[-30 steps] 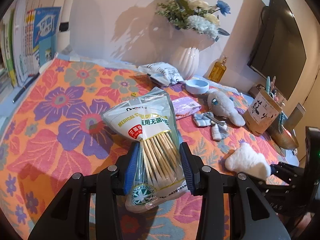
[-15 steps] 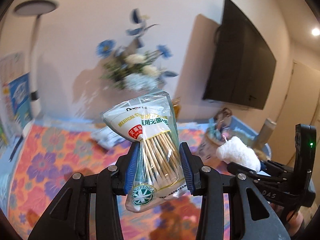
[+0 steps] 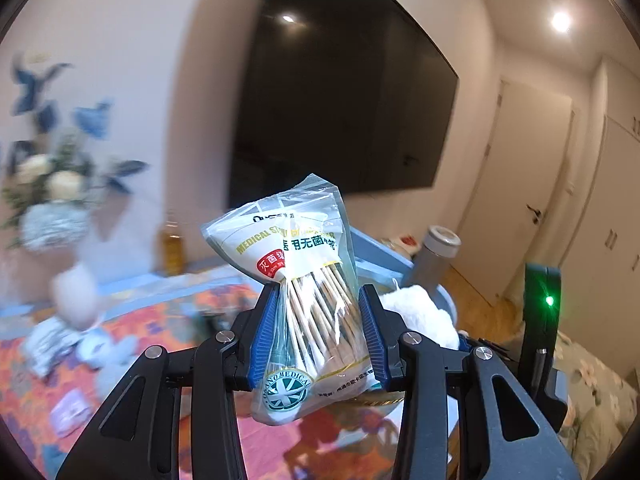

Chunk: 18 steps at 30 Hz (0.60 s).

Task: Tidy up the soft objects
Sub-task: 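Lower both items into the glass bowl and open both grippers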

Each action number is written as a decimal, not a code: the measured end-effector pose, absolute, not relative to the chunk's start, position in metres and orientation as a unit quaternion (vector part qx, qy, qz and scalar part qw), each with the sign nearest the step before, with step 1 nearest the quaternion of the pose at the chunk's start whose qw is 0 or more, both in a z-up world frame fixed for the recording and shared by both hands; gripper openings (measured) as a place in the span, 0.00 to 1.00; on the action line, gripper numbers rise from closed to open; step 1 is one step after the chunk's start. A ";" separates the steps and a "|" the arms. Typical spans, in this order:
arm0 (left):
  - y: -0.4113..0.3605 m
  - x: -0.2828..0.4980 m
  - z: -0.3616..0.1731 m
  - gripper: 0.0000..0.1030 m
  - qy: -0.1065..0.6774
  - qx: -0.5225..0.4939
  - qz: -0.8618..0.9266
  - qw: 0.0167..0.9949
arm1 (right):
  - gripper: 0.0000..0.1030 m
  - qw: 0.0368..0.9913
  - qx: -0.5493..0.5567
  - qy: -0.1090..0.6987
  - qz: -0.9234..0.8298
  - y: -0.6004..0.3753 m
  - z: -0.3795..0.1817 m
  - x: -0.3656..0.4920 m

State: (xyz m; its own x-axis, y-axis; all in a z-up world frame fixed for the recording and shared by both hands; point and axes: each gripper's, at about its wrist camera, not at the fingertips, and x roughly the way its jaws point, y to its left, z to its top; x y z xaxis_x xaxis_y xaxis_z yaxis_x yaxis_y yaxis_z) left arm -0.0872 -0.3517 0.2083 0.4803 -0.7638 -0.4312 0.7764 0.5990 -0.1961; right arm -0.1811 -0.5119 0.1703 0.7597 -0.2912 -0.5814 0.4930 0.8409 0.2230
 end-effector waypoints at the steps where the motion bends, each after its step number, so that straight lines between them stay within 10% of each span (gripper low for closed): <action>1: -0.363 -0.086 0.204 0.37 0.250 0.016 -0.452 0.856 | 0.51 0.914 0.196 0.275 -0.223 -0.526 0.167 -0.182; 18: -0.422 -0.060 0.135 0.66 0.347 0.043 -0.473 0.808 | 0.67 0.871 0.274 0.319 -0.254 -0.593 0.121 -0.184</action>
